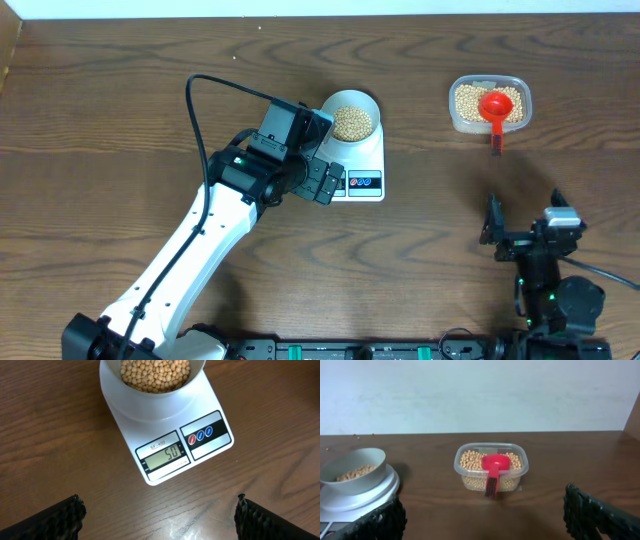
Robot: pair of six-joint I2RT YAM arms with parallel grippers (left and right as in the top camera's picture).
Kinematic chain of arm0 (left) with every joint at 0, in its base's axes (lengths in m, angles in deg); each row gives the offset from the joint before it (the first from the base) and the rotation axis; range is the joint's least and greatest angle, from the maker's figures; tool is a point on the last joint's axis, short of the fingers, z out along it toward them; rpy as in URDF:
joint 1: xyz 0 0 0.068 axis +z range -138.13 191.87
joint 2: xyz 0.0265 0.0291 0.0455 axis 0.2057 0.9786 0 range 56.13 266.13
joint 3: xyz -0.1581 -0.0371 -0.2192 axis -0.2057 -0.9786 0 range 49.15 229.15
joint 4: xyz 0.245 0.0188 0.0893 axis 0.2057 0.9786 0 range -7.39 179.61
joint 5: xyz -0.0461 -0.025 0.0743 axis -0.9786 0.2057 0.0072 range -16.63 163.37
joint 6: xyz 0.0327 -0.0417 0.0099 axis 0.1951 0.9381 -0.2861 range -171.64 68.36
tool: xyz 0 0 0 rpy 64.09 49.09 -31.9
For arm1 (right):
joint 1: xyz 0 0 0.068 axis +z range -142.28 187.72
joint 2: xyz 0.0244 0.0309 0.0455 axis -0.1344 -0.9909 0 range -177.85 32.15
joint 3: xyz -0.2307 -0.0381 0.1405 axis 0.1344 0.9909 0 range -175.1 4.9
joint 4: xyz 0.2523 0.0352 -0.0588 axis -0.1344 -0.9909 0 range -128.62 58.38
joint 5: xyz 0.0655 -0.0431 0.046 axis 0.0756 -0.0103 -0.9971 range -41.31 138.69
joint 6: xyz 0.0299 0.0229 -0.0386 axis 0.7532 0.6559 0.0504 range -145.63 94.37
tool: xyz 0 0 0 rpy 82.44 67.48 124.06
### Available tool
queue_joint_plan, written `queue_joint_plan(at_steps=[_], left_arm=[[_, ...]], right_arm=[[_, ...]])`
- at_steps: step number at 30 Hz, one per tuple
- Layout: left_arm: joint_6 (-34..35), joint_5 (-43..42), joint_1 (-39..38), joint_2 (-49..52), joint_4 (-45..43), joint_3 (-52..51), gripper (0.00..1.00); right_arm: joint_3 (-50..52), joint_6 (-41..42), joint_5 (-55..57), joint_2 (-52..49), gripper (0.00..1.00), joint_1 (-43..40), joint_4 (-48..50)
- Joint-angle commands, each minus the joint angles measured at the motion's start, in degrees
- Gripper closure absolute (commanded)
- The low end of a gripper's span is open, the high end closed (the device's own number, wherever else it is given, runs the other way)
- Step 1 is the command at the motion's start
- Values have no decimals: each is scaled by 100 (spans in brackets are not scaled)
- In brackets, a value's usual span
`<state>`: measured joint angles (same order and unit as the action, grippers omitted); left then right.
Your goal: Scoop item into bowl and weigh 50g on scale
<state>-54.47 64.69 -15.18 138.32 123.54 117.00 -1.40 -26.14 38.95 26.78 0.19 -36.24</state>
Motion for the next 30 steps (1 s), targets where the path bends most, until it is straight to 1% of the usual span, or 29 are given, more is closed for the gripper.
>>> queue_joint_plan(at_steps=[1, 6, 9, 11, 30], left_arm=[[-13, 20, 13, -22, 20, -11, 2], [-13, 17, 13, -22, 22, -11, 2], [-13, 17, 13, -22, 20, -11, 2], [-13, 20, 13, -22, 20, -11, 2], [-13, 20, 13, -22, 20, -11, 2]], right_arm=[[334, -42, 61, 476, 1, 83, 59], [599, -44, 59, 509, 1, 87, 142], [601, -50, 87, 507, 1, 87, 103], [601, -195, 85, 507, 1, 87, 103], [601, -190, 83, 503, 1, 85, 105]])
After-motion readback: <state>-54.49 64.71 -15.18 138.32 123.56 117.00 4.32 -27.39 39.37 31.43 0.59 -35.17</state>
